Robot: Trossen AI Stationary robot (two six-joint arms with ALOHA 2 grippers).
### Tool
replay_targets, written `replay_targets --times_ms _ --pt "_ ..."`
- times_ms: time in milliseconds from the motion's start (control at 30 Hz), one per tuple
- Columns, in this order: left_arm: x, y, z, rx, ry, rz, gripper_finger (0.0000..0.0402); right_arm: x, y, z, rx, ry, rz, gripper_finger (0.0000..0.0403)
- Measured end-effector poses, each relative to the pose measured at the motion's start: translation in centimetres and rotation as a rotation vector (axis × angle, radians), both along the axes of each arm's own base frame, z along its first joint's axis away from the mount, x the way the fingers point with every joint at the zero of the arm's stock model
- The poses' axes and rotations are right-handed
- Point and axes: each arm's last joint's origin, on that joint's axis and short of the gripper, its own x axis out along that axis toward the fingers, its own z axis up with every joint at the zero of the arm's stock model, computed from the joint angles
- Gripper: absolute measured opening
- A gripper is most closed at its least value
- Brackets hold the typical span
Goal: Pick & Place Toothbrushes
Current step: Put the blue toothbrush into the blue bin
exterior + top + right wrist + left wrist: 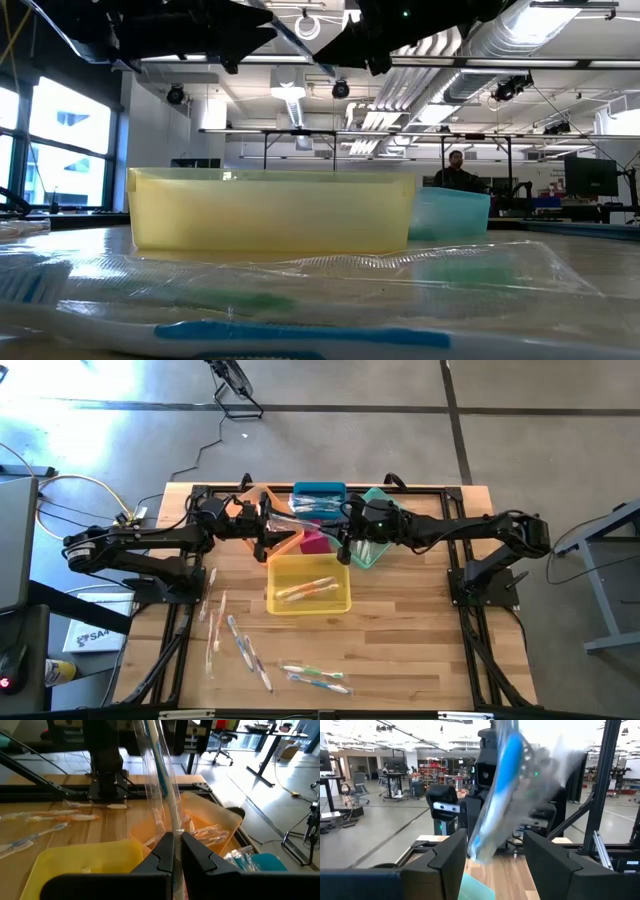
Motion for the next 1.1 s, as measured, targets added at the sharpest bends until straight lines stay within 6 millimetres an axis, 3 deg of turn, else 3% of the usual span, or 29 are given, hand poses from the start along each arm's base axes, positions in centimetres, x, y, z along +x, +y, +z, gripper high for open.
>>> replay_targets --times_ms 1100 --pt "0.4 -1.1 0.3 -0.002 -0.031 -0.005 0.0191 0.0 0.0 0.0 0.002 0.000 0.008 0.0007"
